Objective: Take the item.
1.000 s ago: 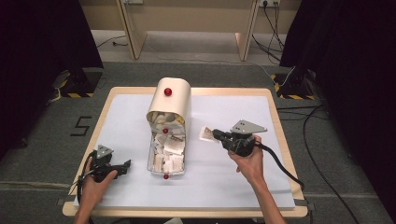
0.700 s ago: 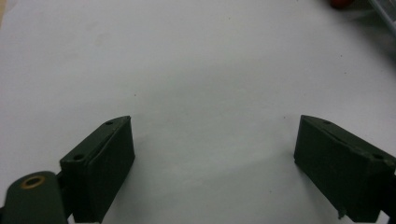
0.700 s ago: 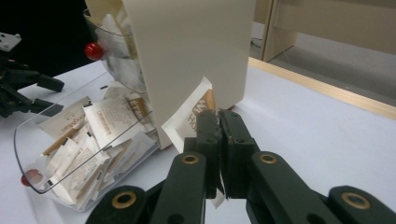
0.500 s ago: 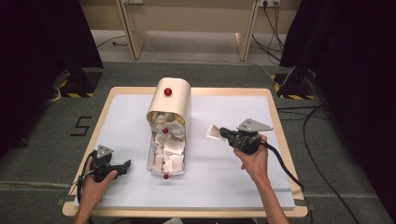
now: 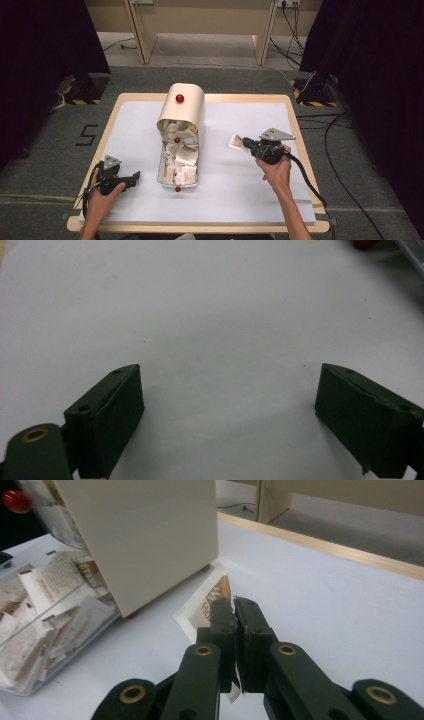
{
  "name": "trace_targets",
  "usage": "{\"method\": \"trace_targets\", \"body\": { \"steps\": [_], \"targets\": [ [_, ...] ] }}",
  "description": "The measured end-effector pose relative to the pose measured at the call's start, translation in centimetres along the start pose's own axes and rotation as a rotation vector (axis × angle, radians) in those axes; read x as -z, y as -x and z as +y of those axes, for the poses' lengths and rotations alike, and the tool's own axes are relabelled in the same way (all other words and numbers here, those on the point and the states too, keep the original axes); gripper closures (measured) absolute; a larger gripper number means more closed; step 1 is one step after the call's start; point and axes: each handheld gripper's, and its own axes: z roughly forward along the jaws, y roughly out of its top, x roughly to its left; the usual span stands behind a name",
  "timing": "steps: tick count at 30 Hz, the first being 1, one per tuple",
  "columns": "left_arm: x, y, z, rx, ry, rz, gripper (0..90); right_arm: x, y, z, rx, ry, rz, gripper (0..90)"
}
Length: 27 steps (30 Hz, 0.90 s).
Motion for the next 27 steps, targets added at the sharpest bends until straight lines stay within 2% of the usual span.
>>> {"method": "trace_targets", "body": {
  "steps": [8,18,27],
  "targets": [
    [0.0,0.0,0.0,0.000,0.000,0.000,11.3,-0.1,1.1,-0.8,-0.023,-0.014,-0.023,87.2],
    [0.0,0.0,0.0,0.000,0.000,0.000,11.3,-0.2,1.7,-1.3,-0.045,-0.027,-0.039,87.1],
    [0.0,0.0,0.0,0.001,0.001,0.000,11.3,-0.4,1.9,-1.6,-0.035,-0.035,-0.046,86.9]
  ]
}}
